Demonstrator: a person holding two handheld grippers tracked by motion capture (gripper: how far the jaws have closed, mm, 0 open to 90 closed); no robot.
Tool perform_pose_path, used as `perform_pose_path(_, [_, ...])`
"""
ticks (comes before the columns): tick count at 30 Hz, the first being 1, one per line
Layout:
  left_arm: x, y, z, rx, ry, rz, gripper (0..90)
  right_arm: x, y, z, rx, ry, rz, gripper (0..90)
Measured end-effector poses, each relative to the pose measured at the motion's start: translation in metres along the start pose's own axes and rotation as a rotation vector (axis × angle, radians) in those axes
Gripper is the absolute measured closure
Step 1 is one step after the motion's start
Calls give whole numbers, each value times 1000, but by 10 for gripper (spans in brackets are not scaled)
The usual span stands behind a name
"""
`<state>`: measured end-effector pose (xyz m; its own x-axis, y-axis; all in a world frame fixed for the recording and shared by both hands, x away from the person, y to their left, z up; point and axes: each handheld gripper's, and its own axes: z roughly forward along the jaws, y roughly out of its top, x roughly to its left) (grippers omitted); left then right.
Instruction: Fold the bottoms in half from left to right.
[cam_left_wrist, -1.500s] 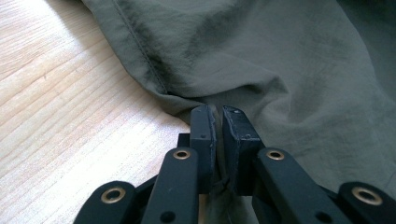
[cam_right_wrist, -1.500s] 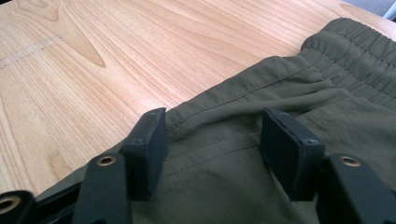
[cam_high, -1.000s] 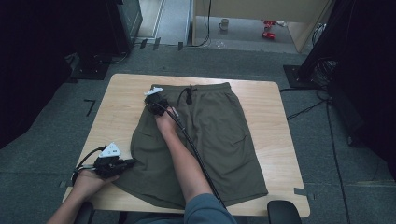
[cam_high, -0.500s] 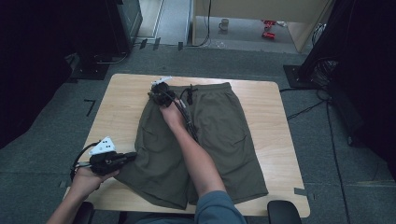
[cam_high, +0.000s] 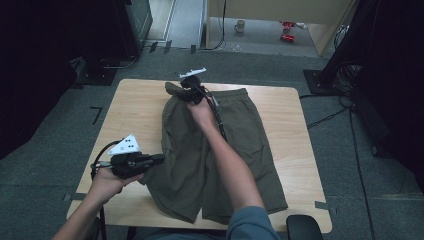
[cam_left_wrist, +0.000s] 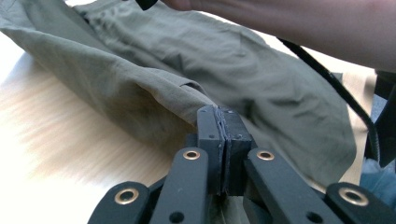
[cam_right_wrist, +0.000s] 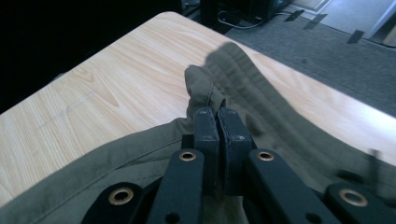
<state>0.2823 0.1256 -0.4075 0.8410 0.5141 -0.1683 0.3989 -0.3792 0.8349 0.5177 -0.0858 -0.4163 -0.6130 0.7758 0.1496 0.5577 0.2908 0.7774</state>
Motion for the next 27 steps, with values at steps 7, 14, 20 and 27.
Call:
perform_pose_path(7, [-18, 26, 25, -5, -56, 41, 893, -31, -5, -39, -19, -23, 31, 873])
perform_pose_path(14, [-35, 46, 55, -4, -111, 71, 894, -58, -17, -74, -23, -66, 39, 873])
perform_pose_path(20, [-53, 64, 83, -19, -154, 101, 894, -84, -32, -98, -12, -105, 49, 873])
perform_pose_path(27, [-76, 78, 121, -34, -180, 142, 894, -109, -55, -114, 19, -154, 52, 870])
